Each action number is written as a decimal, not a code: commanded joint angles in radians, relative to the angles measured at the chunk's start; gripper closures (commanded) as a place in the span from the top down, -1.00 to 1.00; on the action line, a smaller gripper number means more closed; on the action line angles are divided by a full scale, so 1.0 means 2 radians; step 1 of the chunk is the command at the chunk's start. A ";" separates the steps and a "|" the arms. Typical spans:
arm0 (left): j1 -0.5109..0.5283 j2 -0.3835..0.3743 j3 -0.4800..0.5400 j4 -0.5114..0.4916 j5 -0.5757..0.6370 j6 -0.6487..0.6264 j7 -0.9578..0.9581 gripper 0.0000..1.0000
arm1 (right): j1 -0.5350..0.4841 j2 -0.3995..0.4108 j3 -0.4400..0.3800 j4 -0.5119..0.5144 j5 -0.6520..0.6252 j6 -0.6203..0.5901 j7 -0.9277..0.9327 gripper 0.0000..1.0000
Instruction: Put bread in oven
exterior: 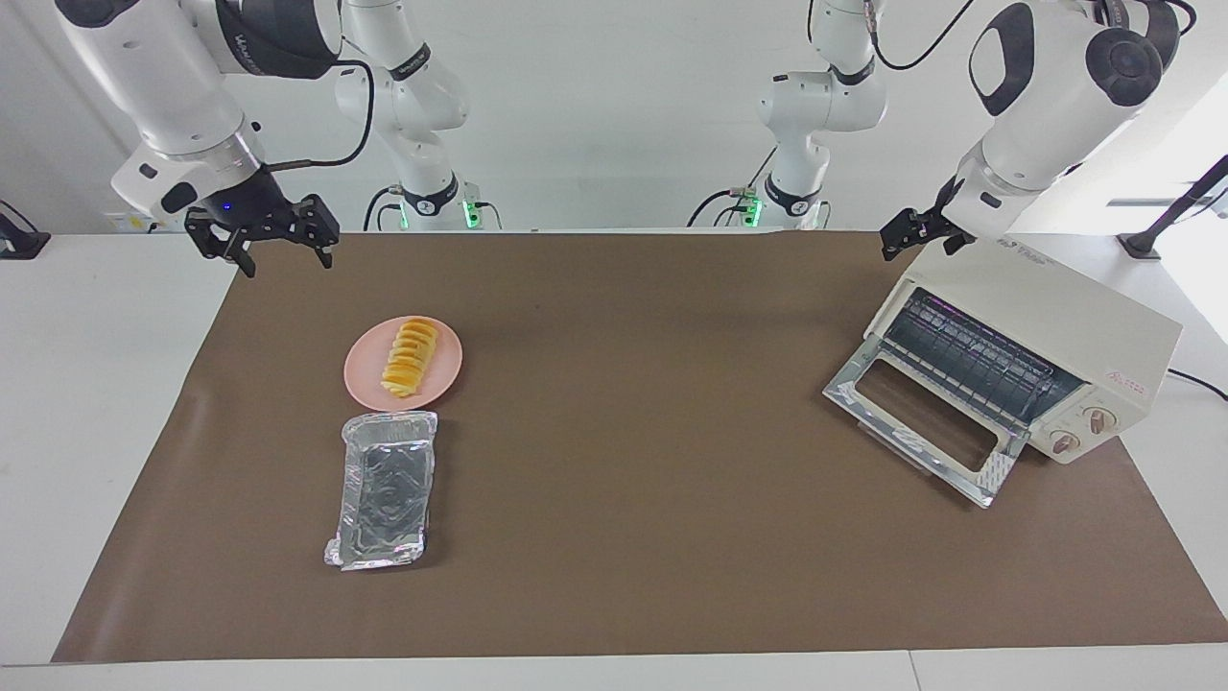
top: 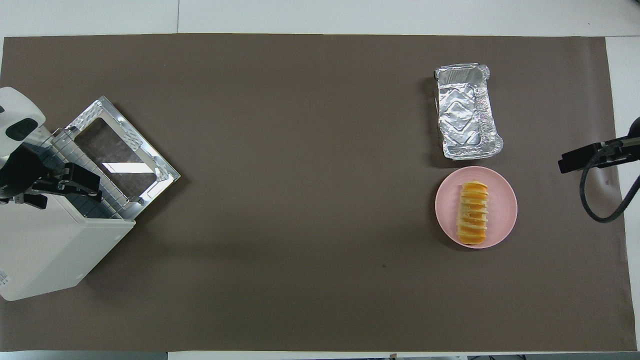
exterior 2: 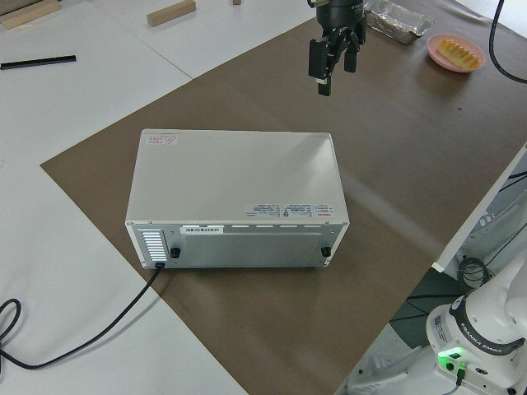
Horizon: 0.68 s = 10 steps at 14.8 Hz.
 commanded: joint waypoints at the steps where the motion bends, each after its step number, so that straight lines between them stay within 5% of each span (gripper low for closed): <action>1: 0.004 -0.007 -0.002 -0.004 0.004 0.004 0.001 1.00 | -0.010 0.002 0.006 0.002 0.007 0.004 -0.007 1.00; 6: 0.004 -0.007 -0.002 -0.004 0.004 0.004 0.001 1.00 | -0.004 -0.015 0.006 -0.037 0.007 0.007 -0.008 1.00; 10: 0.004 -0.007 -0.002 -0.004 0.004 0.004 0.001 1.00 | 0.009 -0.082 0.012 -0.205 0.008 0.128 0.000 1.00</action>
